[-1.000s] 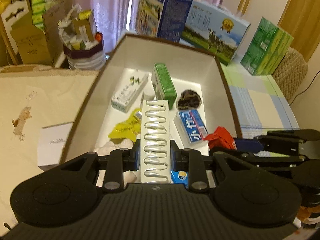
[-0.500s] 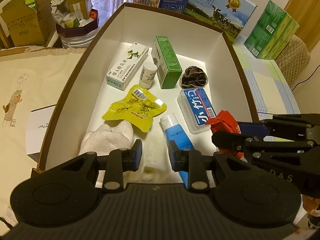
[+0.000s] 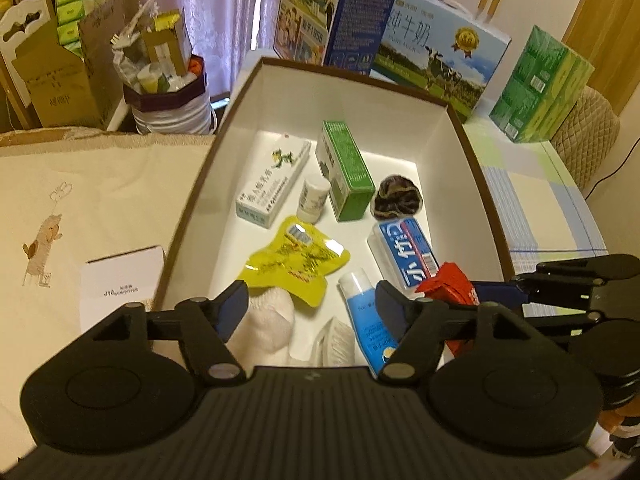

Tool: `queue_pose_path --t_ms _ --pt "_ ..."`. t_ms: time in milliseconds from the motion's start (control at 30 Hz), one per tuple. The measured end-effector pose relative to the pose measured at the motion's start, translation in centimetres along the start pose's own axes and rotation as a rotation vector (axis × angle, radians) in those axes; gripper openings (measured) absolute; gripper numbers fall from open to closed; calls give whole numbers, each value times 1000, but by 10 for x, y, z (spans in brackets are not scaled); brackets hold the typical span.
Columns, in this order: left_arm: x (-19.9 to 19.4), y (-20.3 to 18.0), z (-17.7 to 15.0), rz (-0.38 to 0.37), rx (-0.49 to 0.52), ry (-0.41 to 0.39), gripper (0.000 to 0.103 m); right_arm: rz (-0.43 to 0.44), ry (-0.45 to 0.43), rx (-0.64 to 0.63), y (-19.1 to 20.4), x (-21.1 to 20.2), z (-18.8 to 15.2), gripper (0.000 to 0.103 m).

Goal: Organize objects
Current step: 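Open the left tool releasing the toothpick holder while the right tool drops the red packet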

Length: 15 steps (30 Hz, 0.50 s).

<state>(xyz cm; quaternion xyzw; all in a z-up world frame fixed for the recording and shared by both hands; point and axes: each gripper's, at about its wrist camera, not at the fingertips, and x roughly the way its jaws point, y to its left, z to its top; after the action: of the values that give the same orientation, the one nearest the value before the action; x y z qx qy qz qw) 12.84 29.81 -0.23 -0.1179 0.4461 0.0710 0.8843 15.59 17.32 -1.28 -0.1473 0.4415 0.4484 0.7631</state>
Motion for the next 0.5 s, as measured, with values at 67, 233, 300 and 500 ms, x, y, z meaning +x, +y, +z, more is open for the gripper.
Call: queue_pose_path --t_ms 67,233,300,500 --pt "-2 1 2 6 3 -12 73 -17 -2 -4 0 1 2 23" --pt "-4 4 6 17 6 -30 77 -49 -22 -24 -1 6 10 23" --pt "-5 5 9 25 8 -39 80 -45 -54 -34 -2 8 16 23" --pt "-9 12 19 66 8 -80 87 -41 -223 12 -5 1 33 41"
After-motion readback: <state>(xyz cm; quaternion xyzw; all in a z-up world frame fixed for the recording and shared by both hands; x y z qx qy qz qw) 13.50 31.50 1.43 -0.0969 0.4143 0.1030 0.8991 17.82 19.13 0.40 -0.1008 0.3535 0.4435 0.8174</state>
